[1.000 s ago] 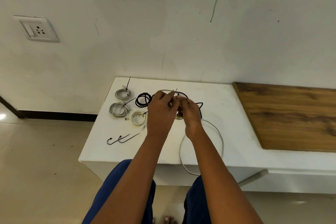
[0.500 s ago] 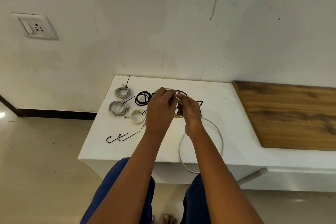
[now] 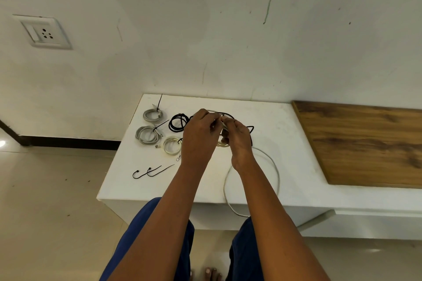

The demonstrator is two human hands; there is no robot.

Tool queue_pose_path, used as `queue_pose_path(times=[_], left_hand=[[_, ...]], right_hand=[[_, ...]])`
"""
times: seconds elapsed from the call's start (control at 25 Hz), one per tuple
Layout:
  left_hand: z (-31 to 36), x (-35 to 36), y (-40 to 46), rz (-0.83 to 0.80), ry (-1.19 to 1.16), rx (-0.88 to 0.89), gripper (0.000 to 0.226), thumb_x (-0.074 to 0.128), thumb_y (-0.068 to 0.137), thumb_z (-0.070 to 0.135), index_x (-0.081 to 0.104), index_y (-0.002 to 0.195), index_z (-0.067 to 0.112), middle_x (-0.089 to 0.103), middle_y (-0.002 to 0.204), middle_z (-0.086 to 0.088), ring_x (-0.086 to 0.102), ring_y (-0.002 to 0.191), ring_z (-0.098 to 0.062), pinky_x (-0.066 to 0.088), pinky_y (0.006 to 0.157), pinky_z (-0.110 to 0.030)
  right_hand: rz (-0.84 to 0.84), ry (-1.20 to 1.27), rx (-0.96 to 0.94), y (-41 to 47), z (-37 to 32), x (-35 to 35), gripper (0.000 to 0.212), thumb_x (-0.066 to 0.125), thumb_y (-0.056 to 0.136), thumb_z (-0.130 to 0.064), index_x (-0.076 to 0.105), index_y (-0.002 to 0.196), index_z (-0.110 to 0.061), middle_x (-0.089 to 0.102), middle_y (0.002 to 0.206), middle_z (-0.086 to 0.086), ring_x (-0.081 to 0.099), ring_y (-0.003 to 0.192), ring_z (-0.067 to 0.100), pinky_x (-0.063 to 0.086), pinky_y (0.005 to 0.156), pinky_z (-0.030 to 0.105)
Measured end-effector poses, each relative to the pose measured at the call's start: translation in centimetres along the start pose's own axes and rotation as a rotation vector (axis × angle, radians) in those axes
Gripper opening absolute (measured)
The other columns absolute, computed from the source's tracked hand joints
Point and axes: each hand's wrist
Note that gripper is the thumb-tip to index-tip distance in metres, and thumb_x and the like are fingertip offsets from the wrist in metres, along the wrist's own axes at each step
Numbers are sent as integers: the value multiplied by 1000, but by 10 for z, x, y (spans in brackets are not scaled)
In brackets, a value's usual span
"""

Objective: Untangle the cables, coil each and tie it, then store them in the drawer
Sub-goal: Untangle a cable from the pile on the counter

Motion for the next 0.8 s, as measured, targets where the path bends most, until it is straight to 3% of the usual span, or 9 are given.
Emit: queue_pose_path(times=[0.28, 0.8], left_hand=[[0, 0, -1, 11, -27, 19, 7, 68, 77, -1, 72, 83, 1, 64, 74, -10, 54, 62, -19, 30, 65, -12], [0, 0, -1, 18, -25, -3, 8, 67, 80, 1, 72, 86, 2, 64, 76, -10, 59, 66, -24, 35, 64, -17]], right_hand=[[5, 4, 18, 1, 0, 0, 13, 55, 92, -22, 63, 86, -13, 59, 81, 4, 52, 75, 17, 39, 52, 17], [-2, -9, -3, 1, 0, -1, 16, 58, 90, -24, 65, 76, -21, 59, 71, -5, 52, 58, 5, 41, 50, 15]])
Point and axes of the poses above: each hand's wrist, its own y-axis towards the middle knuckle, its own x-axis out of the palm, z = x × y
